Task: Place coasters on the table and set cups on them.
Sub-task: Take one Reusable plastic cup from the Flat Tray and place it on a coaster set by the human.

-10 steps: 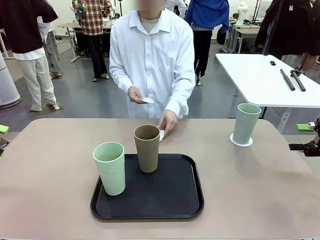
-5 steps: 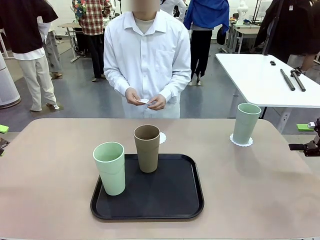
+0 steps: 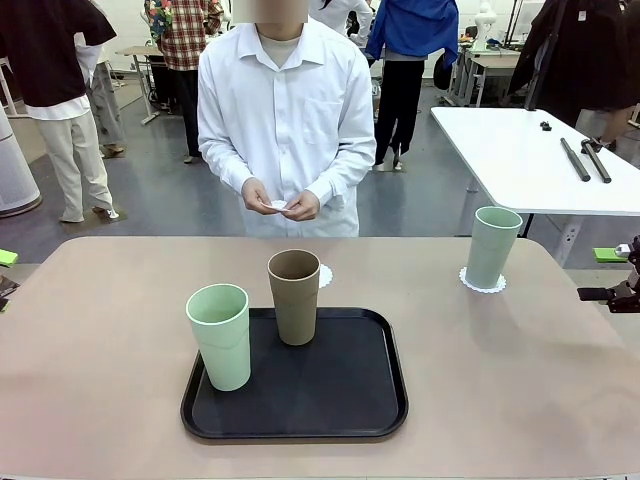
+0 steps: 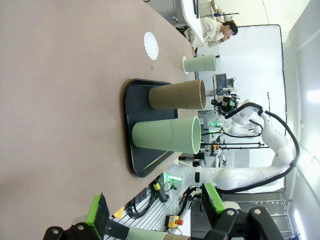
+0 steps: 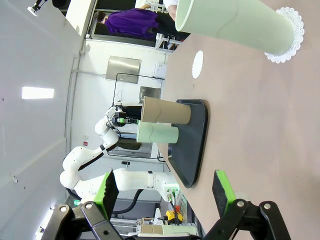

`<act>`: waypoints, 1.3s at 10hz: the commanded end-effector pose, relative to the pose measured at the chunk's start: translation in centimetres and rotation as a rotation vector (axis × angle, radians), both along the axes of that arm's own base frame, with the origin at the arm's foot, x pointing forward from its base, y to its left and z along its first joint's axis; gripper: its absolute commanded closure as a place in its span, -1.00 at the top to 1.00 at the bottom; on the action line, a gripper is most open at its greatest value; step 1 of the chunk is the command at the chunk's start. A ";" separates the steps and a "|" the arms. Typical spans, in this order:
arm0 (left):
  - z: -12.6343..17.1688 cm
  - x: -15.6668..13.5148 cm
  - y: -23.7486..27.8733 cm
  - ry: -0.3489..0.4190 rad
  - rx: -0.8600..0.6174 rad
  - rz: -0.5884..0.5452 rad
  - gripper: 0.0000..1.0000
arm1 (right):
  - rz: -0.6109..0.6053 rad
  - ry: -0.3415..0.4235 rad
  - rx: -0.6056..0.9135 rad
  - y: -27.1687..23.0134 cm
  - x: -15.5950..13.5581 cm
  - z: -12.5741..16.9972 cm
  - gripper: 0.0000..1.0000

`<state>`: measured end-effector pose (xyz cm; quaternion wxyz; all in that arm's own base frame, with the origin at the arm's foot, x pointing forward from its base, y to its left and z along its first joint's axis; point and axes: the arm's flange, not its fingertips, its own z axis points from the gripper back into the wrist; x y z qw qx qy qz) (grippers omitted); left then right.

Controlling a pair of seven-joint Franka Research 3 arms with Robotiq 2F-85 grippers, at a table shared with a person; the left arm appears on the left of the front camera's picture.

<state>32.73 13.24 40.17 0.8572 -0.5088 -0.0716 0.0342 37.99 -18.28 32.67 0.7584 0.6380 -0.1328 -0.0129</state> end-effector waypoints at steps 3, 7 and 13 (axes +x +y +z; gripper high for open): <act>0.1 0.0 0.1 -0.005 -0.012 0.007 1.00 | 0.004 0.000 0.007 0.0 0.0 0.0 1.00; 0.1 0.0 0.1 -0.005 -0.012 0.007 1.00 | 0.000 0.000 0.000 0.0 0.0 0.0 1.00; 0.1 0.0 0.1 -0.005 -0.012 0.007 1.00 | 0.440 -0.477 -0.663 13.5 8.9 17.3 1.00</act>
